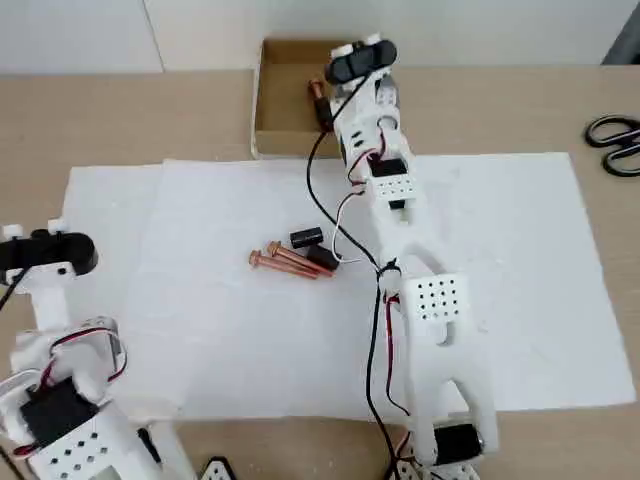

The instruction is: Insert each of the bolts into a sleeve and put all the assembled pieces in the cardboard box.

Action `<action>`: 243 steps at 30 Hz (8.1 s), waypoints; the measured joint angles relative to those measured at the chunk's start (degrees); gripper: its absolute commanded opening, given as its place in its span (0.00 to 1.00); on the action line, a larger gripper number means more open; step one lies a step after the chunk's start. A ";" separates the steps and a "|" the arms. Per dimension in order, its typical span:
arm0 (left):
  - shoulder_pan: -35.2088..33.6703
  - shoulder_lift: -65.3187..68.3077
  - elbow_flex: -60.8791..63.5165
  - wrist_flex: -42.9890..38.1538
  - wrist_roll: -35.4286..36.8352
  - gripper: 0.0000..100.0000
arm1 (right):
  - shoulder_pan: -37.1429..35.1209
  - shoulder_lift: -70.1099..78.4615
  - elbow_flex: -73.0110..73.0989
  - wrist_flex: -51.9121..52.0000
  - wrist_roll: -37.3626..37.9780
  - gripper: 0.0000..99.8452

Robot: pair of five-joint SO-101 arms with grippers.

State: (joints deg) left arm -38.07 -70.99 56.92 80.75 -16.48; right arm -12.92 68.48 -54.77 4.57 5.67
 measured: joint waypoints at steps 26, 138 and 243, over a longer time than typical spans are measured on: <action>0.00 0.00 1.49 0.00 0.00 0.14 | 0.00 -11.08 -38.68 88.44 0.00 0.24; -0.35 -0.18 2.90 0.00 -0.26 0.14 | -12.84 -54.51 61.36 61.27 21.63 0.24; -0.35 -0.18 2.90 0.00 -0.26 0.14 | -1.85 -29.54 26.90 92.57 1.93 0.13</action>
State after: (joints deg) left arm -38.42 -71.16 59.82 80.75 -16.75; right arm -14.77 38.95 -27.87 97.14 7.60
